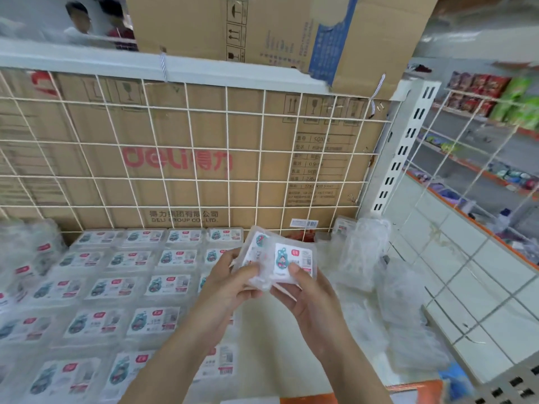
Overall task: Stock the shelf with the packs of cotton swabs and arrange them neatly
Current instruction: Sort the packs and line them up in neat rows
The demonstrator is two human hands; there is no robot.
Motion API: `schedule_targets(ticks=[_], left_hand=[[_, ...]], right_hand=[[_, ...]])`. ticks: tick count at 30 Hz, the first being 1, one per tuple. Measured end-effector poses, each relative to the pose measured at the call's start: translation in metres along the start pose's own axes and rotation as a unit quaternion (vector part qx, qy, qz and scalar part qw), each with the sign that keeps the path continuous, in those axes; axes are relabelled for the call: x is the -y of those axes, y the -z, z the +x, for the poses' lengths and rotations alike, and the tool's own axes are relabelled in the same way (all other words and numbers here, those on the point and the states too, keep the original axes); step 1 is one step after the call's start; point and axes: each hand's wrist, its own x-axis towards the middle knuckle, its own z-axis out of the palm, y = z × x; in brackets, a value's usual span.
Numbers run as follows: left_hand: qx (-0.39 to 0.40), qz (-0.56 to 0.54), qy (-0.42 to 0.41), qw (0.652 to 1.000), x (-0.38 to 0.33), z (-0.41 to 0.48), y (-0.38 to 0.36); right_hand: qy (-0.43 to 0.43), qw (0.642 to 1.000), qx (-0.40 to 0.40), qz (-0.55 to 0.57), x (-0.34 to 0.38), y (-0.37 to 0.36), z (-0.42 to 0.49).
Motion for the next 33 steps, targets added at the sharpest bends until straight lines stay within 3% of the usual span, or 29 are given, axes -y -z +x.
schedule_targets(ticks=[8, 12, 15, 20, 27, 33], left_hand=[[0.005, 0.132, 0.024, 0.991, -0.008, 0.012, 0.032], [0.042, 0.17, 0.043, 0.984, -0.019, 0.018, 0.035], [0.033, 0.189, 0.045, 0.98, -0.024, 0.021, 0.034], [-0.046, 0.025, 0.047, 0.998, -0.022, 0.025, 0.027], [-0.051, -0.081, 0.056, 0.994, -0.015, 0.031, -0.001], [-0.015, 0.113, 0.006, 0.993, -0.011, 0.04, -0.002]], right_hand=[[-0.008, 0.998, 0.004, -0.067, -0.008, -0.008, 0.011], [-0.037, 0.988, 0.062, -0.14, -0.001, -0.006, 0.009], [-0.028, 0.995, 0.028, -0.095, 0.0, -0.009, 0.009], [-0.009, 0.996, -0.092, -0.006, -0.014, -0.011, 0.017], [0.013, 0.994, -0.103, -0.014, -0.033, -0.027, 0.029], [0.023, 0.995, -0.085, -0.043, -0.027, -0.021, 0.044]])
